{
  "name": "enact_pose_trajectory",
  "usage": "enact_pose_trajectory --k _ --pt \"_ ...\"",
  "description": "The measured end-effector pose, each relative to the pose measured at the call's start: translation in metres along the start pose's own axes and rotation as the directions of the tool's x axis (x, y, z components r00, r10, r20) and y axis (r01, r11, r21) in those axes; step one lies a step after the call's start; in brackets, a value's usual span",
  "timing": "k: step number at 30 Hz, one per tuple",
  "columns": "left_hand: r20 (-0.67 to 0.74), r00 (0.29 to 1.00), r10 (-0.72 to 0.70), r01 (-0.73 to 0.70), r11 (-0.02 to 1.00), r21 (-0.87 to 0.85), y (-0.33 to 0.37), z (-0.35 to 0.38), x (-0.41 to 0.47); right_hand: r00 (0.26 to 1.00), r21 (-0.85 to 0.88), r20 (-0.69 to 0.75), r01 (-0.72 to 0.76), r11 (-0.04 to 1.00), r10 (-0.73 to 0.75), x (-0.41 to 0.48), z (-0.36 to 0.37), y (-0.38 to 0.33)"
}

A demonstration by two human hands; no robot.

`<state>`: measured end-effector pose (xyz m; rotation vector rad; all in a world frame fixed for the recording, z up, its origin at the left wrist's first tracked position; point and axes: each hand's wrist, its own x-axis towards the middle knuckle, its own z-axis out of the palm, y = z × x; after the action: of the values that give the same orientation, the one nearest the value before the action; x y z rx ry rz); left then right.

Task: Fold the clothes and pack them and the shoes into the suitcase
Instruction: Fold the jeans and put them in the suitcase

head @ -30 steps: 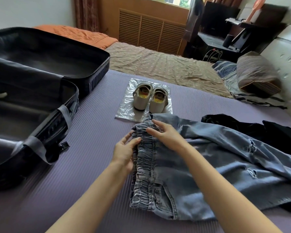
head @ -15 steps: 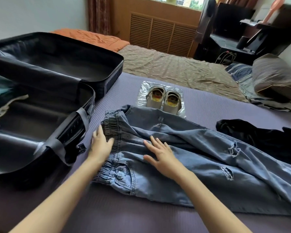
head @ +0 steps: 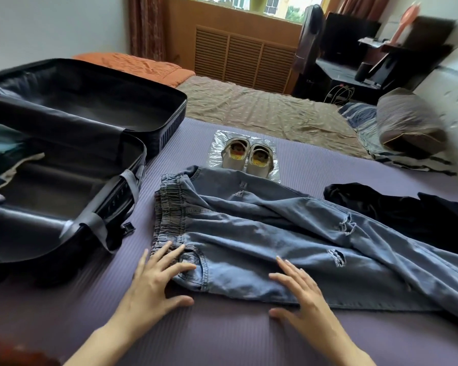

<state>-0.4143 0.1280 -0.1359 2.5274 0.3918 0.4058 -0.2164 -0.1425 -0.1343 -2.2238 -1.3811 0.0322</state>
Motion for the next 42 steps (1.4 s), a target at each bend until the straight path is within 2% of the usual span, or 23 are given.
enact_pose_trajectory --k 2,5,9,12,15,17,19,23,26,27,28,30,33,38,40,42 --pt "-0.018 0.999 0.030 -0.029 0.999 0.027 -0.002 -0.005 -0.001 0.992 0.039 -0.092 -0.089 0.995 0.092 -0.010 -0.002 0.005" --pt "-0.016 0.999 0.052 -0.051 0.997 0.051 -0.007 -0.009 0.006 0.973 -0.038 -0.178 -0.155 0.987 0.146 -0.018 -0.004 0.006" --pt "-0.097 0.995 0.018 -0.022 0.999 -0.037 0.002 -0.028 0.006 0.938 -0.135 -0.327 -0.164 0.977 0.112 -0.021 -0.010 -0.016" --pt "-0.126 0.990 0.058 -0.052 0.997 0.051 -0.005 -0.046 0.000 0.906 -0.199 -0.423 -0.087 0.976 -0.005 -0.029 -0.026 -0.041" --pt "-0.063 0.994 0.091 -0.082 0.987 0.139 -0.023 -0.050 -0.012 0.914 -0.262 -0.370 0.072 0.962 -0.169 -0.045 -0.024 -0.057" --pt "0.022 0.994 0.111 -0.113 0.968 0.226 -0.033 -0.045 -0.018 0.933 -0.288 -0.304 0.103 0.952 -0.193 -0.055 -0.011 -0.060" --pt "0.105 0.989 0.107 -0.129 0.966 0.225 -0.038 -0.045 -0.020 0.929 -0.278 -0.309 0.118 0.953 -0.205 -0.060 0.001 -0.057" --pt "0.077 0.984 0.161 -0.177 0.930 0.321 -0.026 -0.058 -0.014 0.903 -0.249 -0.350 0.166 0.954 -0.248 -0.058 0.001 -0.066" --pt "0.205 0.979 -0.022 -0.055 0.930 0.362 -0.013 -0.063 -0.012 0.928 -0.273 -0.257 0.197 0.942 -0.268 -0.062 0.008 -0.069" --pt "0.282 0.956 -0.087 0.006 0.961 0.276 -0.009 -0.066 -0.012 0.941 -0.263 -0.217 0.201 0.944 -0.261 -0.063 0.010 -0.067" --pt "0.275 0.961 -0.036 -0.007 0.988 0.154 -0.007 -0.065 -0.011 0.953 -0.233 -0.188 0.193 0.953 -0.239 -0.063 0.010 -0.066" --pt "0.103 0.994 -0.034 0.032 0.999 0.019 0.002 -0.064 -0.001 0.973 -0.130 -0.174 0.130 0.983 -0.152 -0.056 0.003 -0.065" --pt "0.017 0.997 -0.077 0.075 0.990 0.121 0.016 -0.046 0.022 0.974 0.060 -0.220 -0.038 0.997 0.050 -0.030 -0.010 -0.061" --pt "0.182 0.980 -0.073 0.023 0.964 0.264 0.052 0.008 0.043 0.934 0.125 -0.183 -0.287 0.950 0.306 0.025 -0.028 -0.030" --pt "0.234 0.972 -0.022 -0.059 0.942 0.332 0.058 0.029 0.039 0.927 0.122 -0.114 -0.345 0.931 0.358 0.030 -0.030 -0.021" --pt "0.312 0.949 -0.032 -0.089 0.927 0.365 0.056 0.044 0.028 0.941 0.009 -0.025 -0.338 0.941 0.338 0.020 -0.024 -0.013"
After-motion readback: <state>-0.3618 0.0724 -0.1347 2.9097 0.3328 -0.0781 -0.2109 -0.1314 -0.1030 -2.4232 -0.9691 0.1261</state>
